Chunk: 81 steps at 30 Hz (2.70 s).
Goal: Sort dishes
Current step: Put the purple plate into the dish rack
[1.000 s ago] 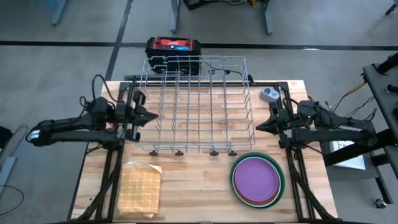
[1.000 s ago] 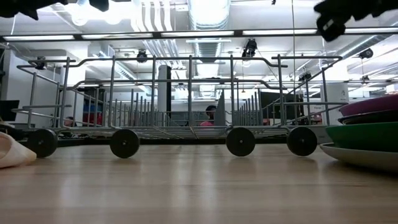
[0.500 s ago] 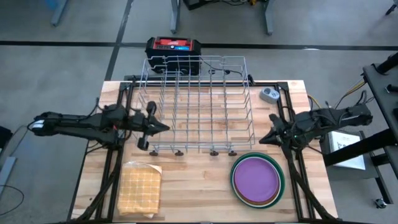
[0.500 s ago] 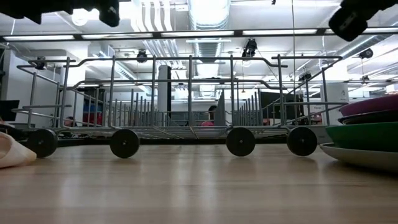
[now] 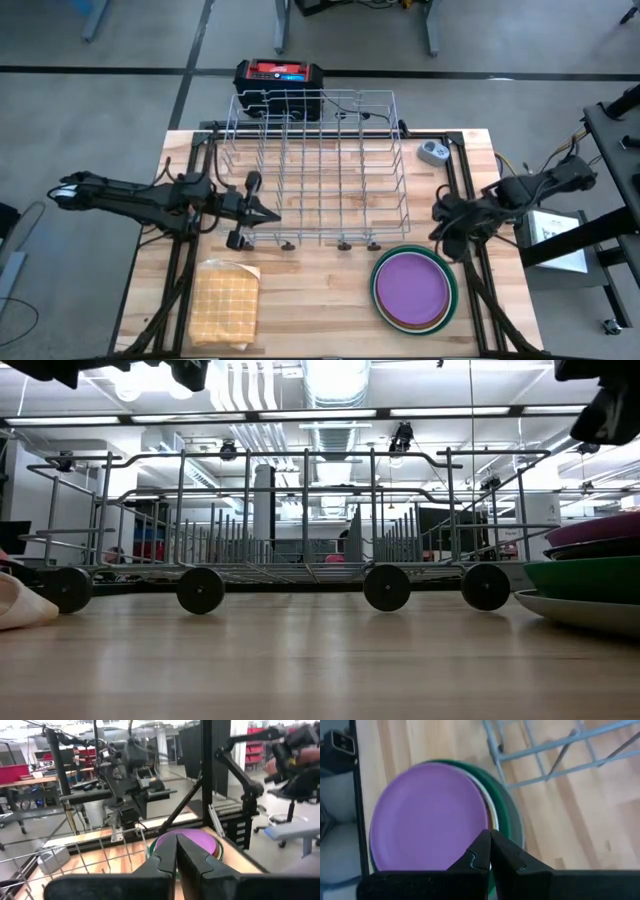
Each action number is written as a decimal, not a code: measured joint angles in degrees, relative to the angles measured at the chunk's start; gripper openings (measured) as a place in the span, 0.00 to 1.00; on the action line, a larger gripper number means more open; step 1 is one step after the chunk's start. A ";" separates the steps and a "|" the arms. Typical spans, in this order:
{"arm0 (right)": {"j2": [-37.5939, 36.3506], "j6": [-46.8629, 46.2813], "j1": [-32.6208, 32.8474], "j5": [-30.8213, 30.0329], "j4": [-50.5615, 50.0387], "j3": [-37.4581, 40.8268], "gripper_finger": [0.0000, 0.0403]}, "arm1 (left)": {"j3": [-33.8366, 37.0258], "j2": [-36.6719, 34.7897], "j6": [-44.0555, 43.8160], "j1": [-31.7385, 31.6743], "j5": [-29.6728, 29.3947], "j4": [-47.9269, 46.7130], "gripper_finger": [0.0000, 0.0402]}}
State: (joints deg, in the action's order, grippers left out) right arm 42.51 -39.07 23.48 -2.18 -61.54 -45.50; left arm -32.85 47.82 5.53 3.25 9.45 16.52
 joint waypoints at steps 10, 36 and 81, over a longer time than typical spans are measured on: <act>7.72 -10.78 10.02 -0.69 -0.09 0.11 0.00 | 0.29 -1.64 -9.25 -0.02 -6.63 -0.72 0.00; 27.54 -4.52 11.77 -7.55 4.82 0.17 0.41 | -0.78 -0.21 -7.36 0.09 -7.47 -1.18 0.00; 29.83 -6.77 11.77 -9.79 5.72 0.90 0.00 | -0.76 -0.23 -6.08 0.07 -7.47 -1.20 0.00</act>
State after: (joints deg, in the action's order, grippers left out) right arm 72.33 -45.84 35.24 -11.98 -55.82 -44.60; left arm -33.61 47.59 -0.56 3.31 1.98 15.31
